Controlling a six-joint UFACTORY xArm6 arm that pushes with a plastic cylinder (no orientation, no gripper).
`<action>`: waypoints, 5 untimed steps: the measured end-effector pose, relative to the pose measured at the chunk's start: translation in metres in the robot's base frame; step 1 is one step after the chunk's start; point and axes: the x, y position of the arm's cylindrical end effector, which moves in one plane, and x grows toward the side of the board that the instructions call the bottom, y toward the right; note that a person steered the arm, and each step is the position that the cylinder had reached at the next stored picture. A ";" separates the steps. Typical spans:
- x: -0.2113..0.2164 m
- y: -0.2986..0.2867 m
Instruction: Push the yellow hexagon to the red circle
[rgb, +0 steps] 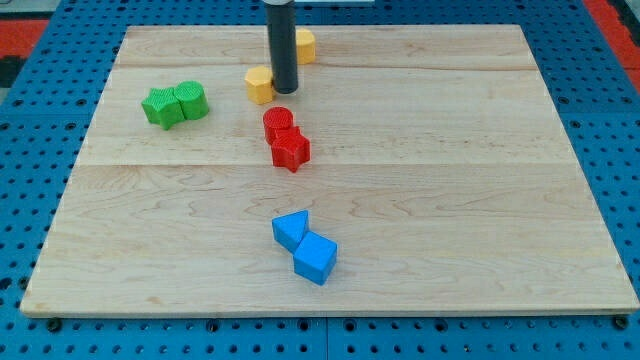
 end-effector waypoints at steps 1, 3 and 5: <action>-0.020 -0.023; -0.060 -0.124; -0.025 -0.043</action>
